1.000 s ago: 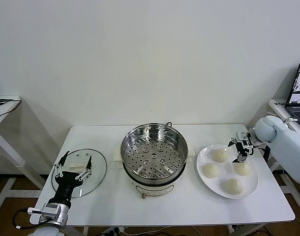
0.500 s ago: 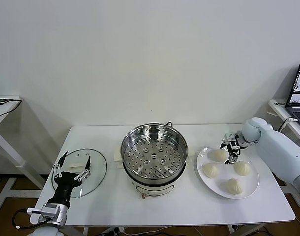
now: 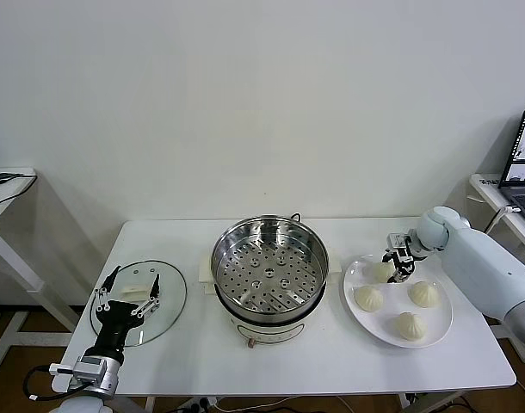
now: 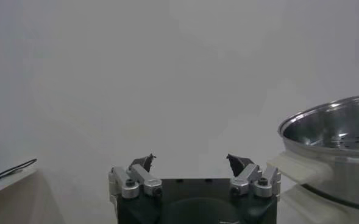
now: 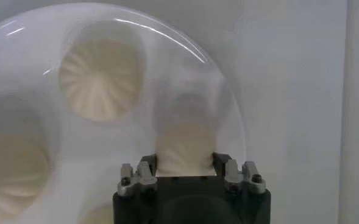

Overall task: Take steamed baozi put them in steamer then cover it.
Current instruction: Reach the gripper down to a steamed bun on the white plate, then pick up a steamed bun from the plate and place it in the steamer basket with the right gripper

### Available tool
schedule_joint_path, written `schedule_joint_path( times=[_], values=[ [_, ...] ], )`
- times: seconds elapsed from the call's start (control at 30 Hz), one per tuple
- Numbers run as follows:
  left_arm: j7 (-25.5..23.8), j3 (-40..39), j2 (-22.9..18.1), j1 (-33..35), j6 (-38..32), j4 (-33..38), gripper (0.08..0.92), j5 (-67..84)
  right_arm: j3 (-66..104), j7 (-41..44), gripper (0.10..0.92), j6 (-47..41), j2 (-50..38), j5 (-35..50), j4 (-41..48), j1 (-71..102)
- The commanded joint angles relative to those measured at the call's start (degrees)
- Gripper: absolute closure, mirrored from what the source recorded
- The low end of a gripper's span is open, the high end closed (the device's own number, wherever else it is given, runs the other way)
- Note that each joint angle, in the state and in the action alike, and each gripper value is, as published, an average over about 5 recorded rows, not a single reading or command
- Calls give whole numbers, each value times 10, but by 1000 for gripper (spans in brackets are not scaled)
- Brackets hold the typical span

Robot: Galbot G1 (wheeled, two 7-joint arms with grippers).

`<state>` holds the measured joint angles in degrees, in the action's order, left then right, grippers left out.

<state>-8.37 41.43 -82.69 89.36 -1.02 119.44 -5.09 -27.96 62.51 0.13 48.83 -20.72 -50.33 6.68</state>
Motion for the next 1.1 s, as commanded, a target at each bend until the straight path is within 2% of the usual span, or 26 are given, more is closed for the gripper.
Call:
schedule_joint_path(
  times=[0.03, 0.17, 0.33, 0.57, 0.67, 0.83, 1.1],
  values=[
    [-1, -1, 0, 1, 0, 1, 177, -1, 1, -1, 404, 1, 1, 2, -4, 0],
    [-1, -2, 0, 2, 0, 4, 177, -2, -24, 7, 405, 0, -38, 42, -56, -17],
    [-1, -5, 1, 2, 1, 5, 177, -3, -99, 27, 406, 12, -122, 129, -171, -93],
    [0, -8, 3, 3, 4, 11, 177, -6, -249, 65, 404, 119, -185, 181, -318, -295],
    [0, -8, 4, 5, 5, 14, 177, -7, -308, 83, 397, 178, -175, 187, -356, -385],
    [-1, -5, 5, 7, 5, 16, 177, -8, -407, 82, 386, 224, -119, 207, -399, -514],
    [-4, 3, 19, 11, 6, 13, 177, -8, -478, 43, 383, 267, 17, 198, -410, -568]
  ],
)
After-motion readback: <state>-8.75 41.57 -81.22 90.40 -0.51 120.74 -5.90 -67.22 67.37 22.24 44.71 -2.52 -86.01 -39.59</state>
